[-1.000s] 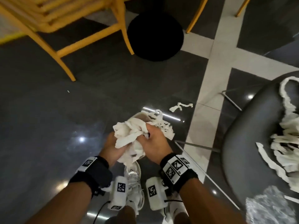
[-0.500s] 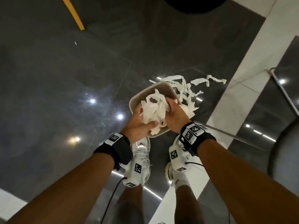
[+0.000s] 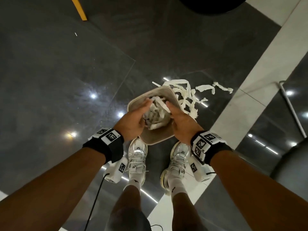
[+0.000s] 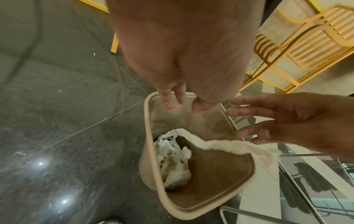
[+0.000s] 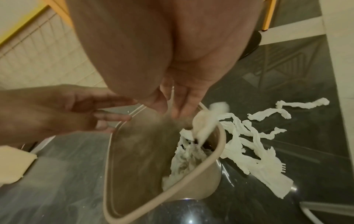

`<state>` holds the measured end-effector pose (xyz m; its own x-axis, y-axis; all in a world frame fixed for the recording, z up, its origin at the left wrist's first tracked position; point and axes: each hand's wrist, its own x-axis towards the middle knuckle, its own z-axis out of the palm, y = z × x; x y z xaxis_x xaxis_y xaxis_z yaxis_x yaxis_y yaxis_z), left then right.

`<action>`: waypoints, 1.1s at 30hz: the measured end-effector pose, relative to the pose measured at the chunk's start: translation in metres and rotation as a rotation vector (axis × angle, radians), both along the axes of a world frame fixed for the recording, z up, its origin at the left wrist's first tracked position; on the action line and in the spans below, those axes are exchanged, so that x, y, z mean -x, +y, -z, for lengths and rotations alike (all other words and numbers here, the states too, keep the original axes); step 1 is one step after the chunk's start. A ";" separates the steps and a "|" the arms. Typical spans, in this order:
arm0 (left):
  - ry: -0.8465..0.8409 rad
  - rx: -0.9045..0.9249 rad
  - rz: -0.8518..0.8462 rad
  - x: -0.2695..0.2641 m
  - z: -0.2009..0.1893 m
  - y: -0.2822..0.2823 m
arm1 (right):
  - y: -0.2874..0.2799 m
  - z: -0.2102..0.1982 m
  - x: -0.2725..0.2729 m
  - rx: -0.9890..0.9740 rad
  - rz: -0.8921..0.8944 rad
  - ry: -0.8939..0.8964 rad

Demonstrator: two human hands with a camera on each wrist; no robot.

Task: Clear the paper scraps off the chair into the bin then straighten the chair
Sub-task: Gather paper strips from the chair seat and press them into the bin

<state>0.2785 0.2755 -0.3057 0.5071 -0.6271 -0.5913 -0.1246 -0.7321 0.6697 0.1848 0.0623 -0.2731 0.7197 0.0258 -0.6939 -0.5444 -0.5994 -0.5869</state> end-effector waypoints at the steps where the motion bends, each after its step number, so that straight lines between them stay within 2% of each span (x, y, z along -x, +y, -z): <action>1: -0.073 0.006 -0.022 -0.003 0.001 -0.001 | -0.001 0.005 0.000 0.056 -0.008 -0.046; 3: -0.211 0.007 -0.065 -0.007 0.000 -0.003 | -0.008 0.013 -0.001 0.252 0.025 -0.083; 4: -0.269 -0.009 -0.075 -0.008 0.000 -0.003 | -0.012 0.018 -0.001 0.327 0.086 -0.043; 7: -0.341 -0.136 -0.078 -0.006 0.004 0.003 | -0.020 0.028 -0.001 0.299 0.297 0.260; 9: -0.303 -0.242 -0.126 -0.004 0.016 0.014 | -0.019 0.037 0.003 0.276 0.308 0.392; 12: -0.058 -0.236 -0.280 -0.001 0.037 0.031 | -0.013 0.047 0.007 0.305 0.270 0.368; 14: 0.072 -0.188 -0.322 0.003 0.044 0.036 | -0.010 0.050 0.011 0.247 0.338 0.352; 18: 0.027 -0.174 -0.431 -0.006 0.043 0.037 | -0.007 0.049 0.015 0.089 0.471 0.361; 23: -0.125 -0.176 -0.304 -0.043 0.032 0.028 | 0.000 0.051 0.012 0.018 0.504 0.315; 28: -0.112 -0.150 -0.203 -0.065 0.026 0.039 | 0.010 0.049 0.009 -0.203 0.661 0.339; 31: -0.119 -0.172 -0.235 -0.077 0.028 0.050 | 0.015 0.045 0.007 -0.371 0.688 0.337; 33: -0.139 -0.191 -0.286 -0.084 0.034 0.053 | 0.007 0.053 0.005 -0.355 0.697 0.324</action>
